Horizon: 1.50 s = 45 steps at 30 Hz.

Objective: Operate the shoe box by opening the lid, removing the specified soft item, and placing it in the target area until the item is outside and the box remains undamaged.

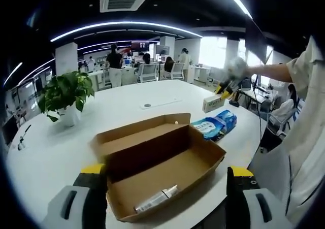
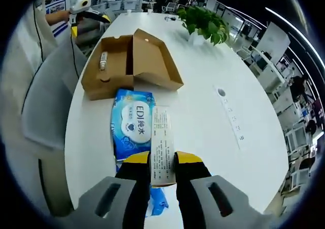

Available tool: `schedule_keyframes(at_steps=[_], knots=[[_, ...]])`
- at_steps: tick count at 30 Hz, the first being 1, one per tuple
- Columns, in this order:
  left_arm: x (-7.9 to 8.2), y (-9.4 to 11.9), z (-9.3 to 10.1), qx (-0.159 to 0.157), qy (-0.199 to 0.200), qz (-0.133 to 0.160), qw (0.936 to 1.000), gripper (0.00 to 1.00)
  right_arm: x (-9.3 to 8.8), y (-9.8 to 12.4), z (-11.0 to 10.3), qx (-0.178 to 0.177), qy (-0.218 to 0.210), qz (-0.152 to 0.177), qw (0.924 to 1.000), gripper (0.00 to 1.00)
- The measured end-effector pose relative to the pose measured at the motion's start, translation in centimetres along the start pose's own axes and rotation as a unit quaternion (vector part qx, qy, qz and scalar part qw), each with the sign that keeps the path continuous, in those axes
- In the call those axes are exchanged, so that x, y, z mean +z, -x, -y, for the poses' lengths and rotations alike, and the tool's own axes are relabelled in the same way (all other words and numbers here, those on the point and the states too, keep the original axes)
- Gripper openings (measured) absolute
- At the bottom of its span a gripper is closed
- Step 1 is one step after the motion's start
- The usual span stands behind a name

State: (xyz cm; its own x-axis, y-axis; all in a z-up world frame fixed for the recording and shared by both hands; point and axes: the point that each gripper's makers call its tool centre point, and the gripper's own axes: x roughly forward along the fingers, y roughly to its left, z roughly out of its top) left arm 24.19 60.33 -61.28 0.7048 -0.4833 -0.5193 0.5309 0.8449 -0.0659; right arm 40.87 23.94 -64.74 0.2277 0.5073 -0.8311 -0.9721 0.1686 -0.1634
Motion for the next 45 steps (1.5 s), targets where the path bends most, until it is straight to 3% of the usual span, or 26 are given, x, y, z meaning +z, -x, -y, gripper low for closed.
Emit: schedule_keyframes(at_steps=[27, 36, 45], knots=[[-0.9, -1.0, 0.1, 0.008, 0.006, -0.037, 0.9993, 1.00, -6.8, -3.5, 1.8, 0.031, -0.001, -0.056, 0.9980, 0.15], [-1.5, -1.4, -0.6, 0.012, 0.011, -0.046, 0.9988, 1.00, -9.9, -4.2, 1.7, 0.043, 0.031, -0.093, 0.9942, 0.16], [-2.0, -1.7, -0.6, 0.011, 0.018, -0.050, 0.9985, 1.00, -11.1, -4.4, 2.2, 0.041, 0.048, -0.111, 0.9918, 0.16]])
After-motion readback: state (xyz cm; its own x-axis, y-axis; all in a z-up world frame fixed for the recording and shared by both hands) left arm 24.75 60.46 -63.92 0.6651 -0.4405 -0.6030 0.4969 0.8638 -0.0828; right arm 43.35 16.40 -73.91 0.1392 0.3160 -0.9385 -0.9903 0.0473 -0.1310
